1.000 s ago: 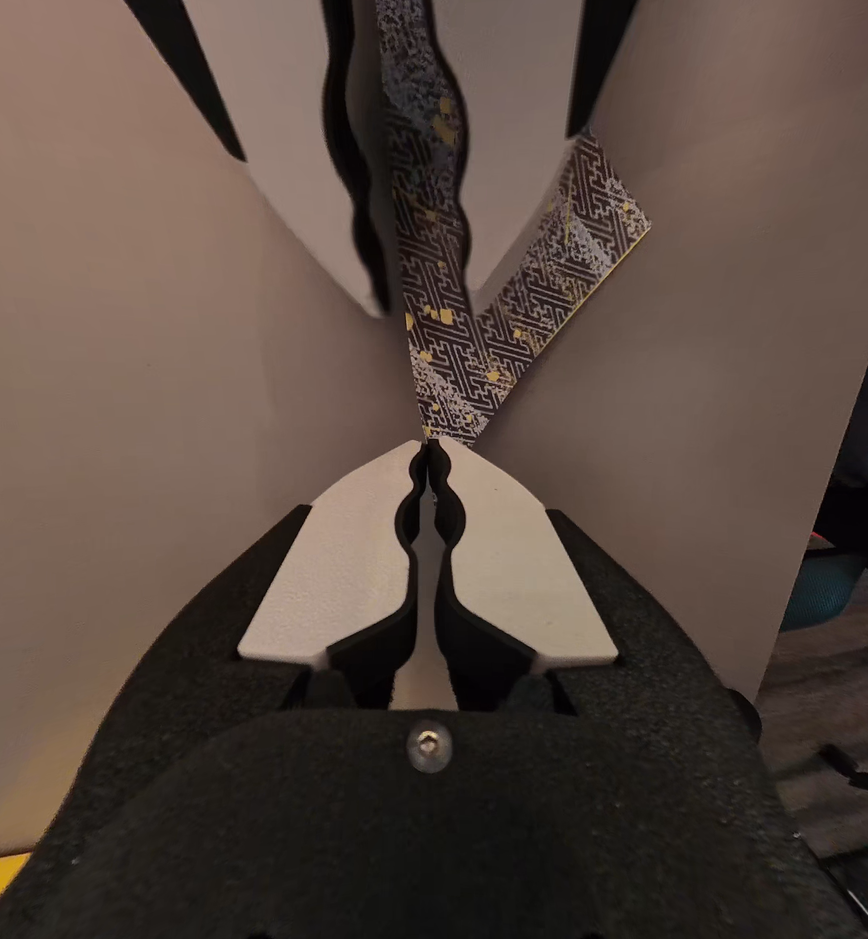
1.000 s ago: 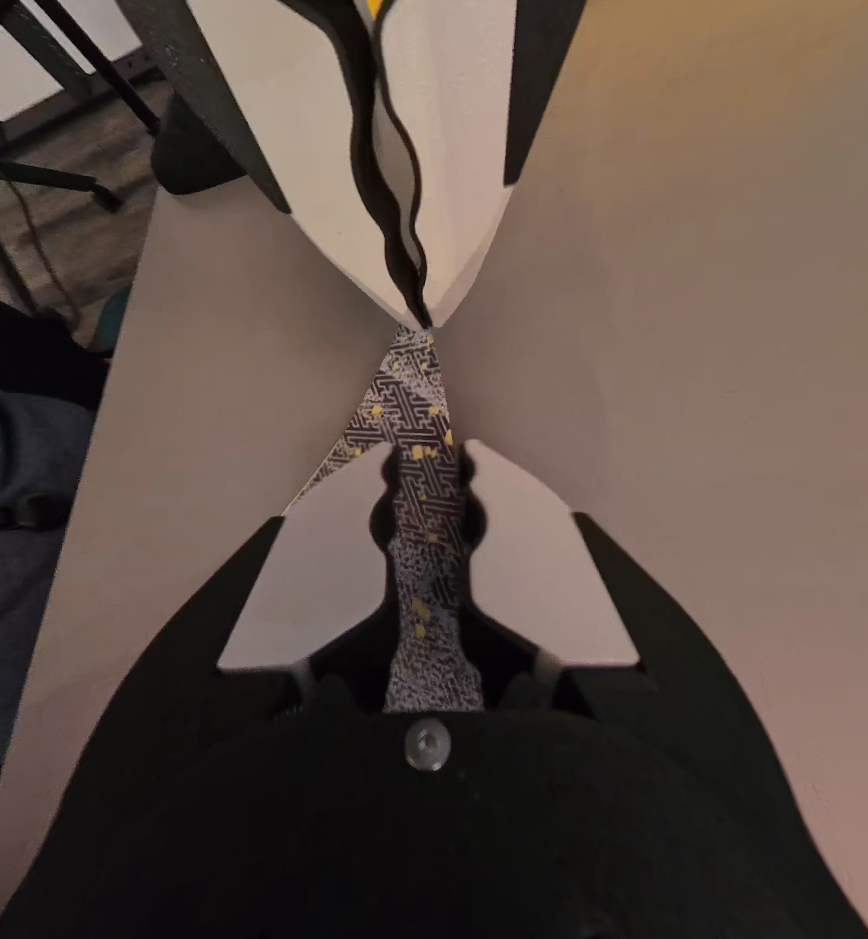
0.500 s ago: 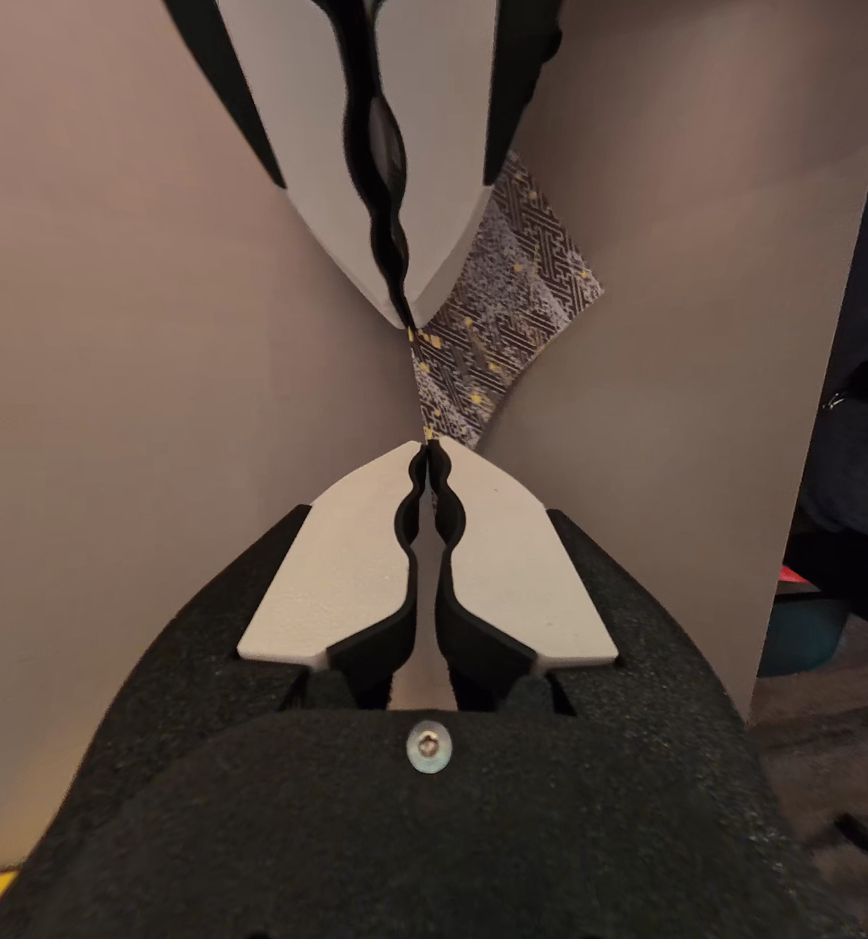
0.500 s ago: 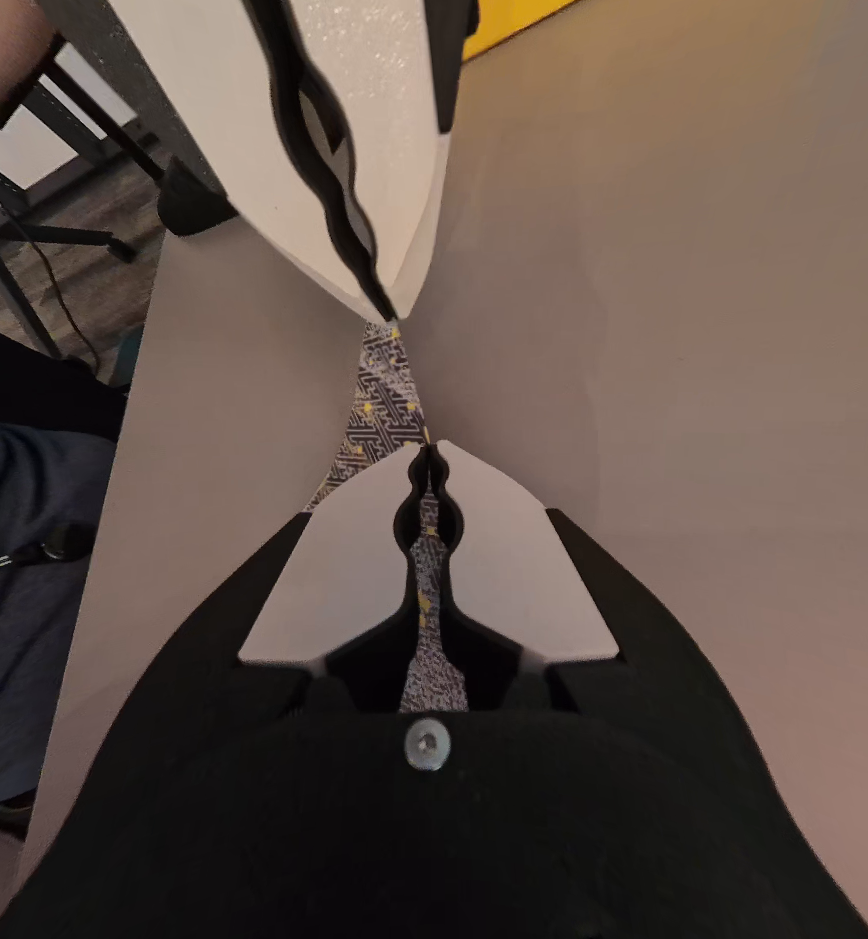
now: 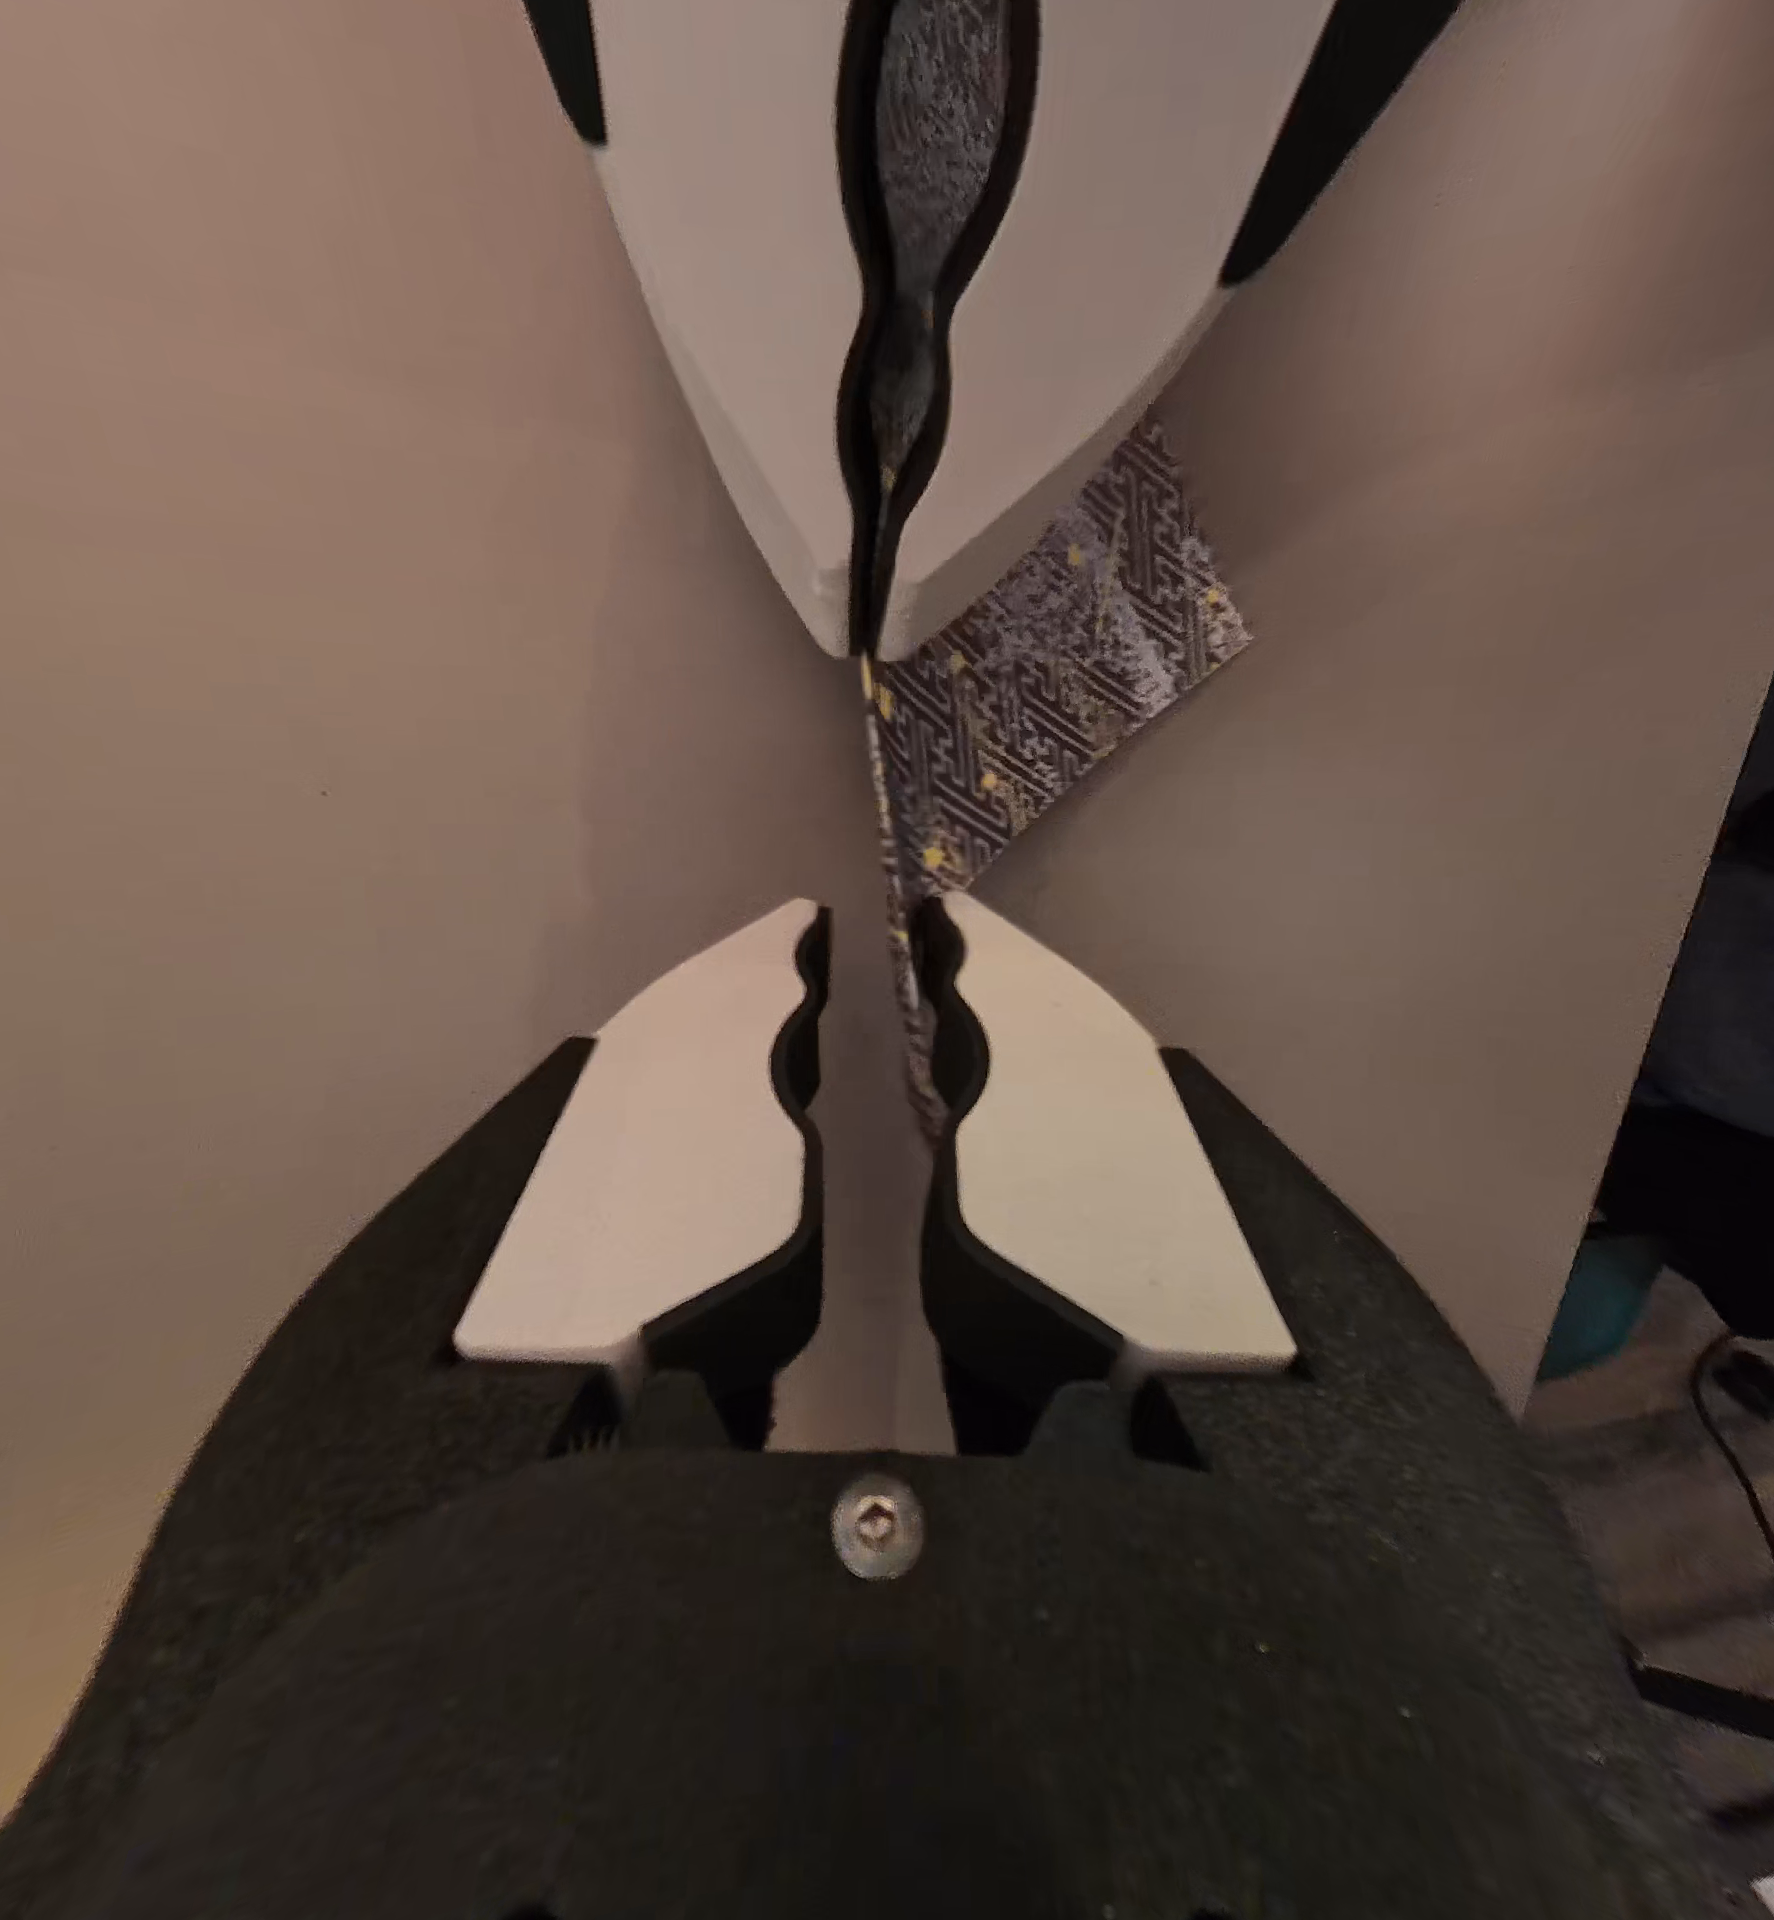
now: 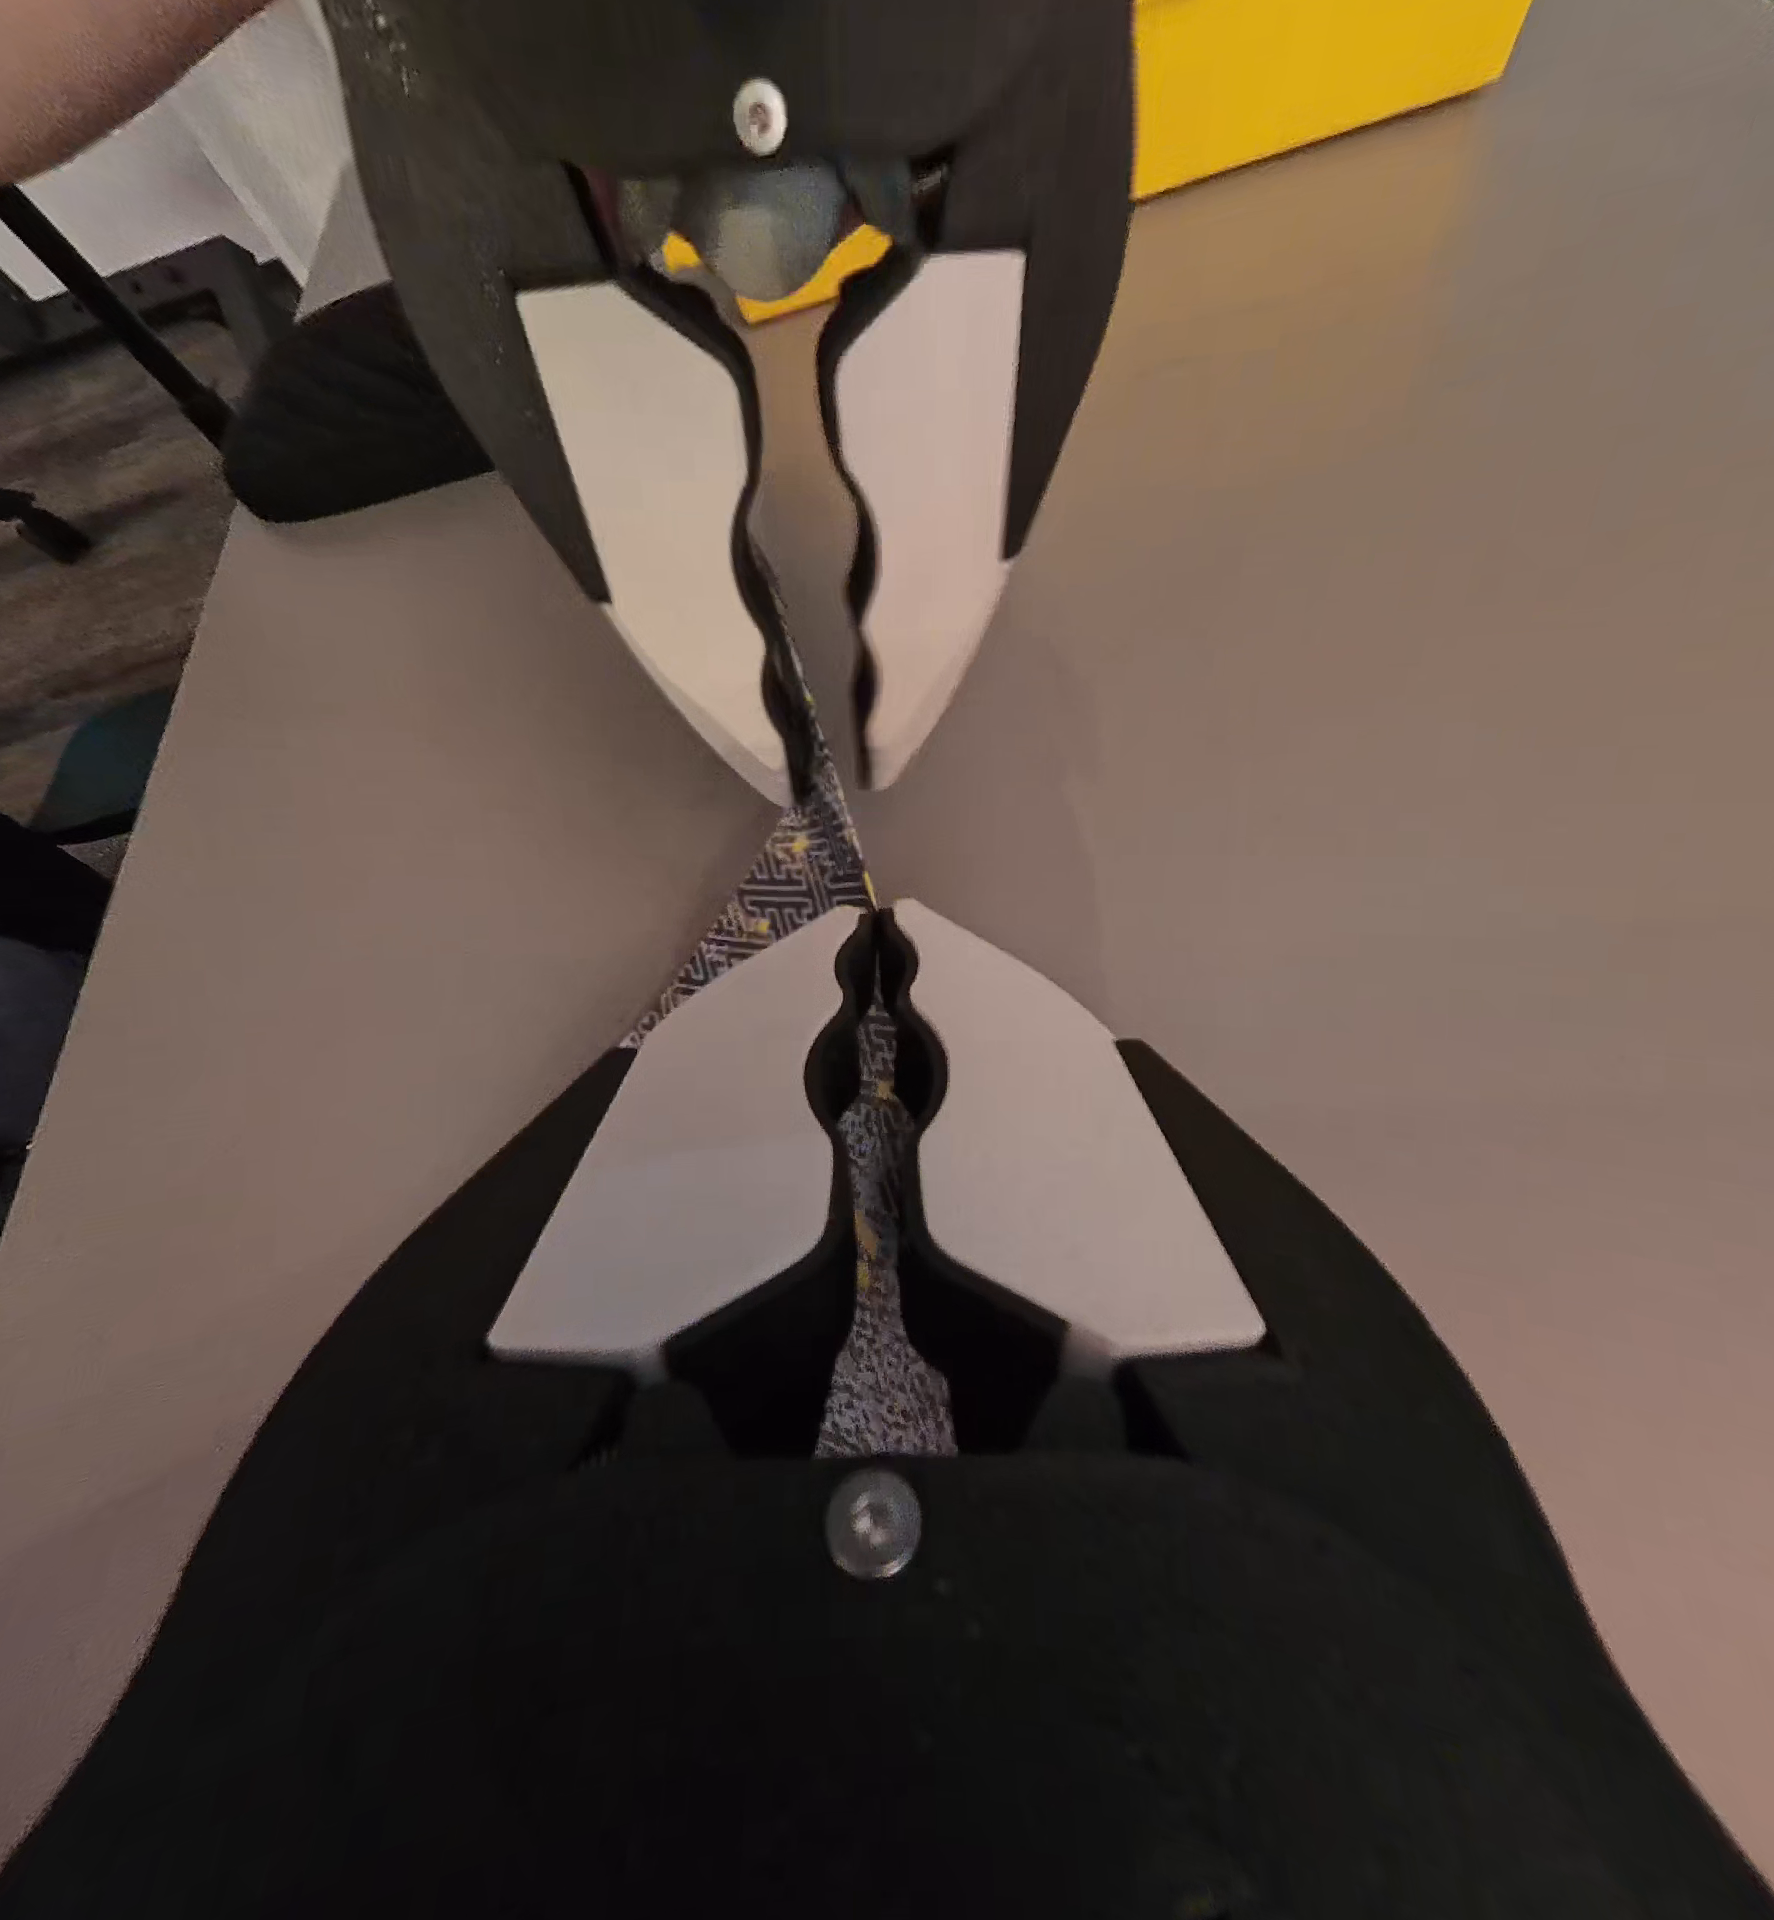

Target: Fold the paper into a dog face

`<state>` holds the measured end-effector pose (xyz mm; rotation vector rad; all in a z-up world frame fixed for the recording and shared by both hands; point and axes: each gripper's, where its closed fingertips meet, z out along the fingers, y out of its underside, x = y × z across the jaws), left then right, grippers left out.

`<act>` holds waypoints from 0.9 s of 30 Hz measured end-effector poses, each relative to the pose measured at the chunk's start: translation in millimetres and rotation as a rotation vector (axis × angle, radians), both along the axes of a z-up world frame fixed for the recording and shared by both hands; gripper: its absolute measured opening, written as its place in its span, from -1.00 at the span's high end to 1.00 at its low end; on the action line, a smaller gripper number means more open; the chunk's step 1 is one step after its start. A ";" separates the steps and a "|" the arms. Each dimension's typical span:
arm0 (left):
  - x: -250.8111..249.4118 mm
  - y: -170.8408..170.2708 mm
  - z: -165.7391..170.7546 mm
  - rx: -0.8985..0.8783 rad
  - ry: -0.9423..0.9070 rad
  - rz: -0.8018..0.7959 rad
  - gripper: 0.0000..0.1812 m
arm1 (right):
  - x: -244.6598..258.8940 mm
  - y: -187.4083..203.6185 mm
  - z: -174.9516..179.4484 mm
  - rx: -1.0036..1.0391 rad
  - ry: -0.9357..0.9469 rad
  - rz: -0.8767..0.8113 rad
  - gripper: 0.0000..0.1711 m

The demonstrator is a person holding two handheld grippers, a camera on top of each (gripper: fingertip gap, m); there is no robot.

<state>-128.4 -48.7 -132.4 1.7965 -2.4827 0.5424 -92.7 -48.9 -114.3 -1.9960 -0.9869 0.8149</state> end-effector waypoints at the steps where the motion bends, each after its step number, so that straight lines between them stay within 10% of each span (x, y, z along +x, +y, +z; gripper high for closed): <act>1: 0.2 -3.0 0.9 -0.018 -0.002 -0.009 0.98 | 1.7 1.2 0.5 0.009 0.000 -0.010 0.98; 17: -21.2 11.5 -6.9 0.114 0.056 -0.109 1.00 | 22.9 -14.1 51.0 0.018 0.191 0.067 0.64; 27: -13.3 19.9 -7.4 0.106 -0.024 -0.008 1.00 | -8.4 14.1 -19.2 -0.181 0.035 0.071 0.66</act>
